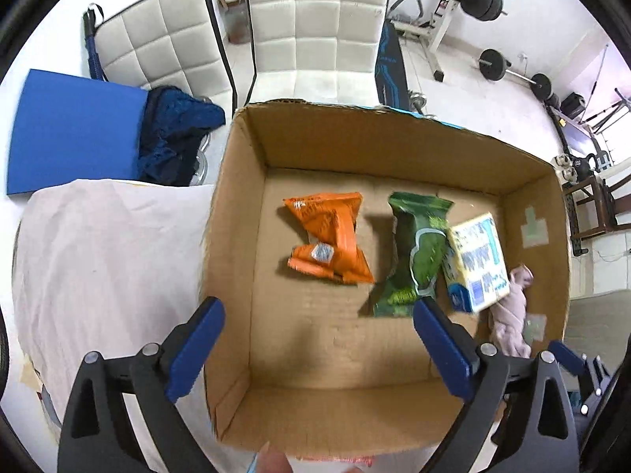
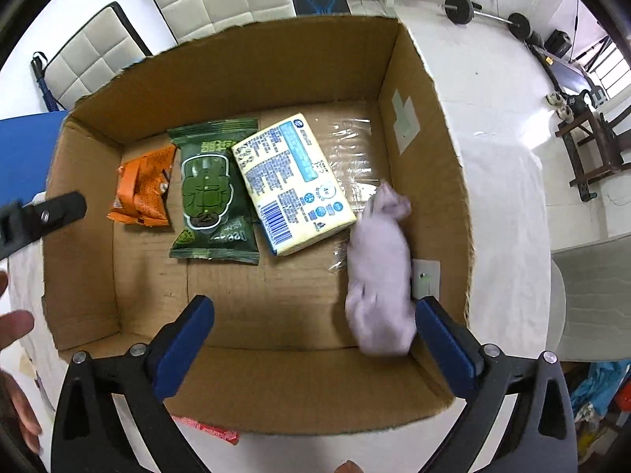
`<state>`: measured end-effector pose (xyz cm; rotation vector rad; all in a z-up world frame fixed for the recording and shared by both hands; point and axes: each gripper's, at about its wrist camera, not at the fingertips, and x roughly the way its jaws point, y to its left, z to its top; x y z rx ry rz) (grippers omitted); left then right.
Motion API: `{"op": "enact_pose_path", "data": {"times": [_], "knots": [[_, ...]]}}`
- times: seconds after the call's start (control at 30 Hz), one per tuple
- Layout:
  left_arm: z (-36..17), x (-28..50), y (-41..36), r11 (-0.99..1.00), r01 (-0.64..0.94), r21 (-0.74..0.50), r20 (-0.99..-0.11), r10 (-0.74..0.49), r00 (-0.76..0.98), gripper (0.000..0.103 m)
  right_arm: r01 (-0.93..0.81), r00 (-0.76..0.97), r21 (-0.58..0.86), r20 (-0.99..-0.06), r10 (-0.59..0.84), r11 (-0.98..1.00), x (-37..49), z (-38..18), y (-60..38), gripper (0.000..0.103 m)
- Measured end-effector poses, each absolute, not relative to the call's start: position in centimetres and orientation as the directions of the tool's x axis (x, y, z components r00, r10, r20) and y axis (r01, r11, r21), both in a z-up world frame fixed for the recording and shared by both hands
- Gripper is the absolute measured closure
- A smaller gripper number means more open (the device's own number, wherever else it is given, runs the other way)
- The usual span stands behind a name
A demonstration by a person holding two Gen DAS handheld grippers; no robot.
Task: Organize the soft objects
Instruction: 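Lower the orange bag and lavender cloth into the box, open both tools, then grasp the red snack pack with the right tool while the left tool grasps the blue packet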
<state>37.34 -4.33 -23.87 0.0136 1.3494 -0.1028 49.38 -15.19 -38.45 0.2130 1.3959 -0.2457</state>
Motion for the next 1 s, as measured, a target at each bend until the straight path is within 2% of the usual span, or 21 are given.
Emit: {"op": "enact_pose_path", "data": {"times": [0.63,0.87,1.0], "knots": [[-15.8,25.4,-4.0,0.996,0.082,-0.040,-0.929,-0.067,0.364,0.005,0.259,0.356,-0.009,-0.929,-0.104,0.966,40.1,-27.7,-13.5,0.000],[-13.7,22.9,-4.3,0.996,0.087,-0.037,-0.919,-0.068,0.389,0.005,0.258,0.391,0.027,-0.917,-0.079,0.966,37.4,-24.5,-13.6,0.000],[-13.9,21.8,-2.9,0.999,0.043,-0.003,-0.912,-0.020,0.410,0.005,0.173,0.379,0.058,-0.925,-0.012,0.983,37.0,-25.0,-12.7,0.000]]}}
